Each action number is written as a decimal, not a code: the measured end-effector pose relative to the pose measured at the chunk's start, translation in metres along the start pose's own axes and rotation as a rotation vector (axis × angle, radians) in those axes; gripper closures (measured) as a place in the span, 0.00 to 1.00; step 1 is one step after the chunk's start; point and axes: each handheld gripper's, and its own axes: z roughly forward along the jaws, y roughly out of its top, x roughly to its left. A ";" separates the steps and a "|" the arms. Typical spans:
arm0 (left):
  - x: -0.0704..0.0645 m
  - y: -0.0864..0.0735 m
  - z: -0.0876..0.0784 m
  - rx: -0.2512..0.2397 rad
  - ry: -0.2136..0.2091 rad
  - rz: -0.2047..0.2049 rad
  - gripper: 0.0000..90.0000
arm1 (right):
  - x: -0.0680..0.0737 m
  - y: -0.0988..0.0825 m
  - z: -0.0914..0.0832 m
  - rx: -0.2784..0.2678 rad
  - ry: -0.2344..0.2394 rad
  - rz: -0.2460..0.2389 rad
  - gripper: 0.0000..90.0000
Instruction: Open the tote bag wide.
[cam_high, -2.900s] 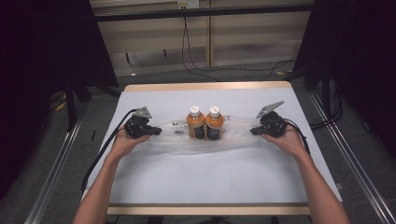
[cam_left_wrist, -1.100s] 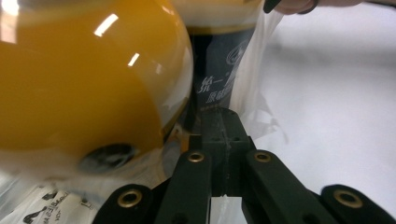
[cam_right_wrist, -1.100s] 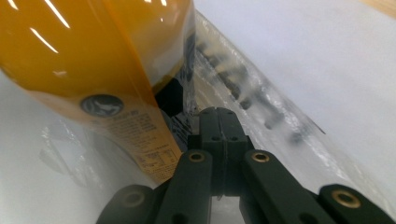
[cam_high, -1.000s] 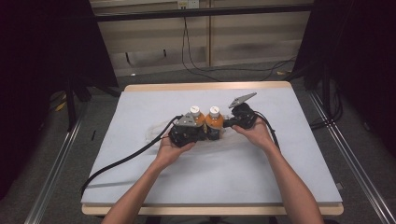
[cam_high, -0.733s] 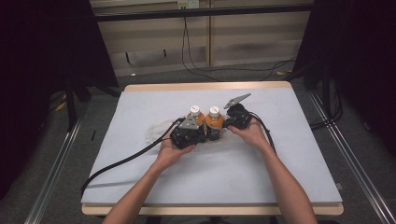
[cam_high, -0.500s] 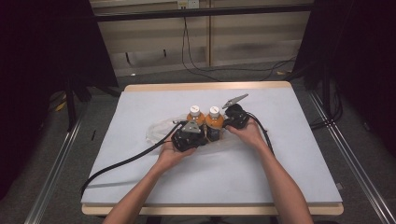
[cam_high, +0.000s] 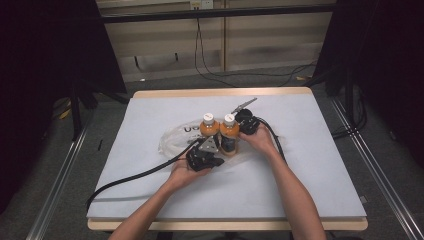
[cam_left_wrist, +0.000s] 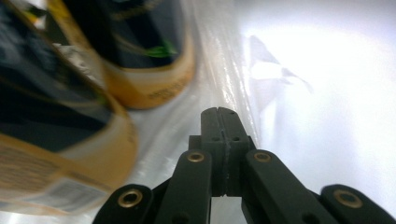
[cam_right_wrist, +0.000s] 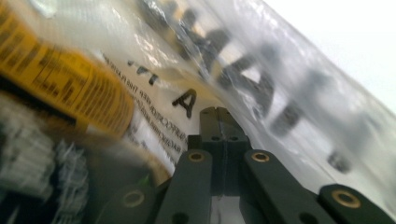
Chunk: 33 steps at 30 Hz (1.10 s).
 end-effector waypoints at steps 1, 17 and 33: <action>0.000 0.000 0.000 0.000 0.000 0.000 1.00 | 0.000 0.000 0.000 0.000 0.000 0.000 1.00; -0.021 -0.006 -0.007 0.001 -0.059 0.040 1.00 | -0.017 0.028 0.019 0.031 -0.006 0.079 1.00; -0.034 -0.008 -0.012 0.013 -0.087 0.075 1.00 | -0.019 0.040 0.027 0.034 -0.067 0.109 1.00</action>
